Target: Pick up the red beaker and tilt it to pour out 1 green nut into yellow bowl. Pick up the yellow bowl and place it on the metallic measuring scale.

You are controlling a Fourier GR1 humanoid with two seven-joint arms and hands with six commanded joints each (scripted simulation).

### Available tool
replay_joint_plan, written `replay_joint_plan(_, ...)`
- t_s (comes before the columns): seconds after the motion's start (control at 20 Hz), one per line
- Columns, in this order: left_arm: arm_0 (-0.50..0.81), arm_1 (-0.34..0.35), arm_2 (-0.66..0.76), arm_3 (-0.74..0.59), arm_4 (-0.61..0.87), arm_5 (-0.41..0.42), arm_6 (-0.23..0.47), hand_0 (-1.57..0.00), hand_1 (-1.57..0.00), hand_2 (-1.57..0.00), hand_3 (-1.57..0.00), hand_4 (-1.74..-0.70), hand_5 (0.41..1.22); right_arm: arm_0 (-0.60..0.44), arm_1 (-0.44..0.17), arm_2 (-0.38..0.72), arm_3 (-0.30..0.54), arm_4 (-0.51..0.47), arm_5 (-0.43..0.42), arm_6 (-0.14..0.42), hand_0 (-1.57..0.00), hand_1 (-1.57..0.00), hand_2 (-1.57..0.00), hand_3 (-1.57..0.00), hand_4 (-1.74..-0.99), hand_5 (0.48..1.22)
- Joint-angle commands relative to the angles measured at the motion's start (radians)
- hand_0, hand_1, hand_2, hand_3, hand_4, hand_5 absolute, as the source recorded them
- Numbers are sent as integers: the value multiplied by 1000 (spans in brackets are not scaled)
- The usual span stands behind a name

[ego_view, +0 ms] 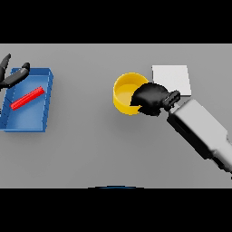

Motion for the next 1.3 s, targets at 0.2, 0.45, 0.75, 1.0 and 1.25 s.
replay_joint_plan(0.2,19,0,8,-18,18,-4,7,1,1,1,1,-812,710,-13,-28,-50,-11,-15,6,49,-1538,-1569,-1488,-1190,-1740,1220)
replay_joint_plan(0.45,30,4,15,-39,33,-6,27,1,1,1,1,-837,737,-51,-73,-105,80,-5,-92,23,-1560,-1570,-1533,-1156,-1741,1221)
replay_joint_plan(0.75,28,3,13,-58,38,-4,79,1,1,1,1,-852,760,-91,-94,-144,269,17,-200,0,-1568,-1571,-1553,-1154,-1741,1221)
replay_joint_plan(1.0,42,5,13,-90,41,3,102,1,1,1,1,-865,779,-119,-88,-171,433,18,-268,-25,-1570,-1571,-1500,-1181,-1741,1221)
replay_joint_plan(1.25,20,4,1,-66,21,2,107,1,1,1,1,-858,804,-127,-68,-179,541,18,-318,-55,-1571,-1571,-1398,-1342,-1741,1221)
